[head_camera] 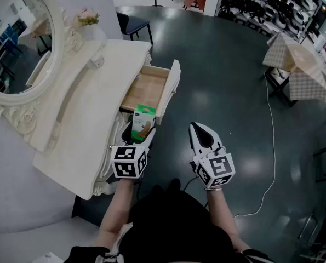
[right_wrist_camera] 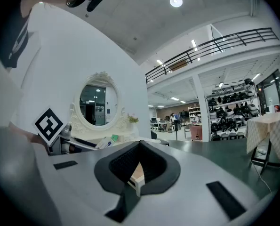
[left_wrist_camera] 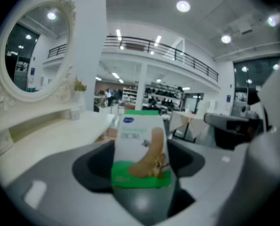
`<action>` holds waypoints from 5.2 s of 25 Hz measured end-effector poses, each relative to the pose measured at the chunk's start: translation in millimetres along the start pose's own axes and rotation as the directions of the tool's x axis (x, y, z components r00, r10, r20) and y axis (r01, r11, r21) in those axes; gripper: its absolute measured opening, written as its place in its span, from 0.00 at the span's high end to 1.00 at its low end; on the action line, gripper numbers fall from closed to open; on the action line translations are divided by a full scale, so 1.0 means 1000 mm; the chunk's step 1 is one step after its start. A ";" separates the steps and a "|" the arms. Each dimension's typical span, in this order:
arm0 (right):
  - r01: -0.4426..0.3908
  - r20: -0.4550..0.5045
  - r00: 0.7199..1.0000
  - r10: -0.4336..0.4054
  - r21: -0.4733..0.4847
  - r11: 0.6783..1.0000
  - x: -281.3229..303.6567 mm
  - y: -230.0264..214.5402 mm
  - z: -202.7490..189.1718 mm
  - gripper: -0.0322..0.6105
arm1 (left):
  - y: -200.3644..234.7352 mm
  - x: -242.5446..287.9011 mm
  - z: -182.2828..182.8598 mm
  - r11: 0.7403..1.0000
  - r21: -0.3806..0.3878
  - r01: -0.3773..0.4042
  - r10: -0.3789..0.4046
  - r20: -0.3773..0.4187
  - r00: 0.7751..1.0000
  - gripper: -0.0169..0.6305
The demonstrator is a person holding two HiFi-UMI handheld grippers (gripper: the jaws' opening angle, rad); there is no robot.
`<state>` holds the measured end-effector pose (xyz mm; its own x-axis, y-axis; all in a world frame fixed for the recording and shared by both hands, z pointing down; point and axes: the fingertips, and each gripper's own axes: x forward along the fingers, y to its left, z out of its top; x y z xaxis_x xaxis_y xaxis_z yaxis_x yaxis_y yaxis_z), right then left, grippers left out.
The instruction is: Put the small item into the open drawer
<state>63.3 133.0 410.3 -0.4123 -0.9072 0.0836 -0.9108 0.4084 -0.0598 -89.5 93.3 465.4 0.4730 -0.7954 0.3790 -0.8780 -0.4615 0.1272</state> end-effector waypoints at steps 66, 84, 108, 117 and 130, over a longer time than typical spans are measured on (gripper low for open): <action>-0.013 0.008 1.000 0.012 0.054 0.998 0.177 -0.110 0.019 0.95 | 0.081 0.161 0.117 1.000 -0.021 -0.006 0.009 0.121 0.993 0.43; 0.063 0.015 0.998 -0.064 0.043 0.997 0.239 -0.136 0.034 0.95 | 0.111 0.221 0.158 0.998 0.000 0.065 -0.065 0.134 0.989 0.43; 0.082 0.013 0.996 -0.083 0.045 0.996 0.285 -0.185 0.039 0.95 | 0.121 0.311 0.122 0.997 -0.028 0.077 -0.077 -0.019 0.997 0.43; 0.084 -0.039 0.996 -0.082 0.062 0.995 0.300 -0.202 0.021 0.95 | 0.125 0.355 0.057 0.997 -0.045 0.056 -0.064 -0.190 0.980 0.43; 0.085 -0.073 0.994 -0.079 0.085 0.993 0.307 -0.214 0.012 0.95 | 0.132 0.388 -0.047 1.000 -0.010 0.018 -0.020 -0.430 0.903 0.43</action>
<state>131.6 -234.3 437.1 -0.3396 -0.9268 0.1602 -0.9375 0.3199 -0.1367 -25.8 -257.7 671.8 0.4131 -0.5400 0.7333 -0.8701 -0.4718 0.1427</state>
